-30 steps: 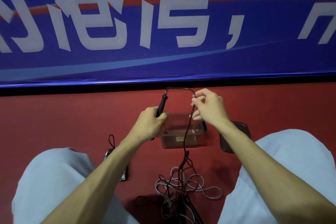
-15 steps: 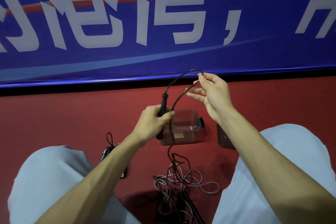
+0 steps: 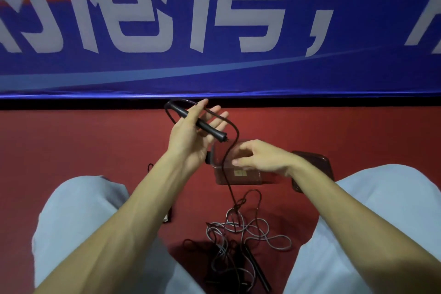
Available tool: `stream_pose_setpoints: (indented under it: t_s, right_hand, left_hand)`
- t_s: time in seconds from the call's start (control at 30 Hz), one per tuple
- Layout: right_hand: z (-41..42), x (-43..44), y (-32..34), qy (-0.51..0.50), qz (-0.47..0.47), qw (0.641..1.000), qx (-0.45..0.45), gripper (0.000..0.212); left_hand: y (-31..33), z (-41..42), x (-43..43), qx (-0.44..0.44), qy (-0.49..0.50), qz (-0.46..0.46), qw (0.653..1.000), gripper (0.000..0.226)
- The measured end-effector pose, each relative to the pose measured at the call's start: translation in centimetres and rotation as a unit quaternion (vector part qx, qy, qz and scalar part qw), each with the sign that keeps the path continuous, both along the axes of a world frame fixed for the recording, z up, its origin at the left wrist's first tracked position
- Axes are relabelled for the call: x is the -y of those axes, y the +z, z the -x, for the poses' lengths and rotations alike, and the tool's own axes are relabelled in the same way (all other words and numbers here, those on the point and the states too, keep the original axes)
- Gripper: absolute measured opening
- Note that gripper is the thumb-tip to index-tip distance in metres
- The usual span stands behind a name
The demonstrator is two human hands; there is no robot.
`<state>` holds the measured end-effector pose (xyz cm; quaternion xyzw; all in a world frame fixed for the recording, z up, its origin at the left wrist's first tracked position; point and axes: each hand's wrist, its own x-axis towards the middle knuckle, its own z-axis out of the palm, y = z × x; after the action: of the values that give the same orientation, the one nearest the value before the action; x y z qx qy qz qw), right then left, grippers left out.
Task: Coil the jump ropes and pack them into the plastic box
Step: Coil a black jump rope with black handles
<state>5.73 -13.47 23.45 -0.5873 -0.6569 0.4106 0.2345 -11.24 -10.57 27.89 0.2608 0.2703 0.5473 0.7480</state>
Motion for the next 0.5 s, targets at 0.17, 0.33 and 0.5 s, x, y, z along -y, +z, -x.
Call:
stream_pose_setpoints:
  t_s: [0.17,0.33,0.5]
  right_hand:
    - [1.4,-0.6,-1.3,-0.076,-0.055,0.996,-0.006,0.024]
    - [1.8,0.0,-0.8,-0.059,-0.123,0.989,0.047,0.01]
    - [1.1,0.1,0.8,-0.143,-0.117,0.981,-0.058,0.009]
  left_hand:
    - [0.2,0.6,-0.2,0.055,-0.003,0.014,0.998,0.024]
    - [-0.1,0.6,-0.6,0.08,-0.004,0.025,0.996,0.016]
    - [-0.8,0.5,-1.4,-0.002,0.026,0.0,1.0,0.021]
